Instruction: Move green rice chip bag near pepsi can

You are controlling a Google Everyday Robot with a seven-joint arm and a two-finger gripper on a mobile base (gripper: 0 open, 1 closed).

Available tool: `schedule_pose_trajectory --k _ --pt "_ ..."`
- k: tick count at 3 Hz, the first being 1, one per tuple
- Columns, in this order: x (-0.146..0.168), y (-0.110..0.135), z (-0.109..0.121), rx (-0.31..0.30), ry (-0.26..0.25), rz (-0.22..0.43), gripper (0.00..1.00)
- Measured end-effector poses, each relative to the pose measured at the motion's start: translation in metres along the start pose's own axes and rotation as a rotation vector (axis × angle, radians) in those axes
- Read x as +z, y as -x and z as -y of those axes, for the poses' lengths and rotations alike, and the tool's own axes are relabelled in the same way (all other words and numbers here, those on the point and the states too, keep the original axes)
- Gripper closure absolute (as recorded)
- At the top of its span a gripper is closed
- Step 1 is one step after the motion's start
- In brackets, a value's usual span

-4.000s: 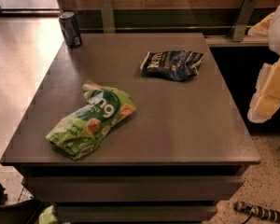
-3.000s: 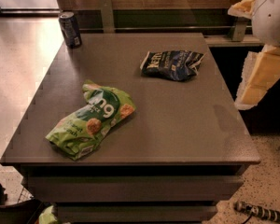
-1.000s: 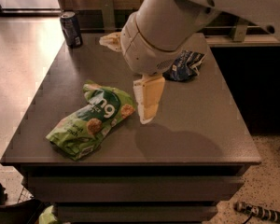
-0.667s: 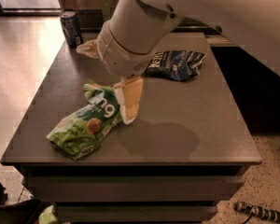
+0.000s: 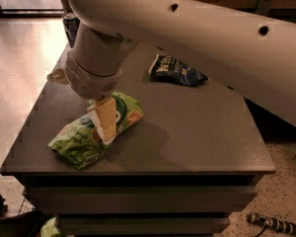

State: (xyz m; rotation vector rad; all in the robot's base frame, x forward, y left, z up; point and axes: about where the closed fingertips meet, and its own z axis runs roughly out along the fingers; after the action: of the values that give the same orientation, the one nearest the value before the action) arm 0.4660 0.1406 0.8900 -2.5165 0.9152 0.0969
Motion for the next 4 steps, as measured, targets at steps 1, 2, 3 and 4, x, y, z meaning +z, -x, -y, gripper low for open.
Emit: schedule_pose_trajectory --k 1,2,3,4 --pt "0.056 0.013 -0.016 0.032 0.117 0.013 0.04" --pt "0.076 0.015 -0.025 0.060 0.162 0.010 0.27" --pt "0.075 0.015 -0.024 0.060 0.162 0.010 0.49" --pt "0.070 0.017 -0.022 0.060 0.162 0.010 0.72"
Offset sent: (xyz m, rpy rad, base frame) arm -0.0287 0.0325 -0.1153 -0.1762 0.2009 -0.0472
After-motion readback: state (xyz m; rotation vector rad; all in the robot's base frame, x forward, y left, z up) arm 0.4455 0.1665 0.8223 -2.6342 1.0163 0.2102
